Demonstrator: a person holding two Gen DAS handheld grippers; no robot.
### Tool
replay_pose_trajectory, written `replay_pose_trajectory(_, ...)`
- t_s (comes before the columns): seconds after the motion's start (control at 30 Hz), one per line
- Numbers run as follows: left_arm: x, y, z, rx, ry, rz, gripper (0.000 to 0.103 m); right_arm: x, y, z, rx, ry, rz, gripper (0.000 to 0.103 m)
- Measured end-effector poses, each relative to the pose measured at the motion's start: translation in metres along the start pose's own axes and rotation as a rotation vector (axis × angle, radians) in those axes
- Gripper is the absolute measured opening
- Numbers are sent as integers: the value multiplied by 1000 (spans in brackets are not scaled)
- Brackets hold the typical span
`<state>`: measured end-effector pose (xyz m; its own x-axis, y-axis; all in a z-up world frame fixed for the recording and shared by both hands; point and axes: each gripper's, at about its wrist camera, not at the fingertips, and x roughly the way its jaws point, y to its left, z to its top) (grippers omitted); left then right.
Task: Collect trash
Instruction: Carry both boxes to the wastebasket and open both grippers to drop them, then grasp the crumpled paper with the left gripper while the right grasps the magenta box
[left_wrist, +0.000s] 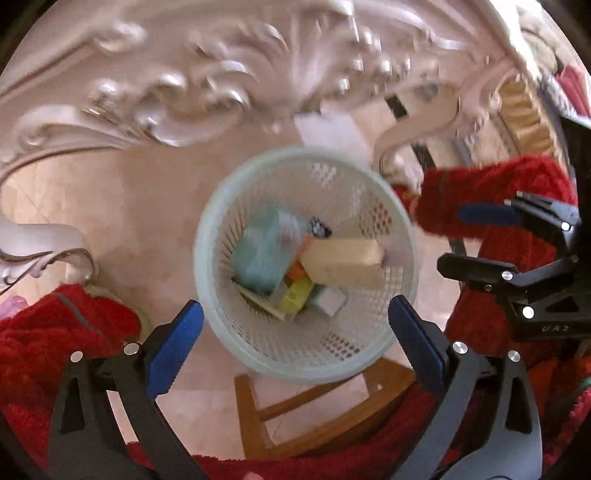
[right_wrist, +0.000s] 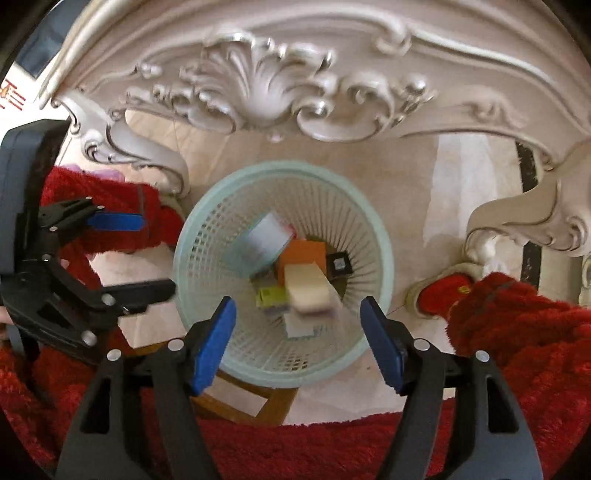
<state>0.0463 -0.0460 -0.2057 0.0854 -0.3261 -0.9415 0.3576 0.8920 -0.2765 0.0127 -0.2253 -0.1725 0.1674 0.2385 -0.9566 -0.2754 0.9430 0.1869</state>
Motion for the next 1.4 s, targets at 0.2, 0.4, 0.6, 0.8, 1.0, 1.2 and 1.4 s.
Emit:
replay_pose_trajectory(0.2,-82,8,-9,-49,-248,-10,97,-83,9,5,1,-226,107,66)
replay_pose_trajectory(0.4,-199,32,13,-45,-572,126,97,-169,23,72,-39,-639,-4,79)
replay_pose_trajectory(0.6,-240,96,112,-111,-712,341,97,-157,20,192,126,-732,-73,79)
replay_pose_trajectory(0.8,-234,144,201,-159,-688,411,97,-115,9,264,209,-667,-140,79)
replay_pose_trajectory(1.0,-218,166,257,-126,-662,430,97,-92,4,291,233,-601,-166,79)
replay_pose_trajectory(1.2,-190,177,300,-77,-584,477,97,-72,-1,304,226,-509,-126,79)
replay_pose_trajectory(1.4,-174,187,317,-95,-537,484,97,-75,0,300,137,-484,-136,78)
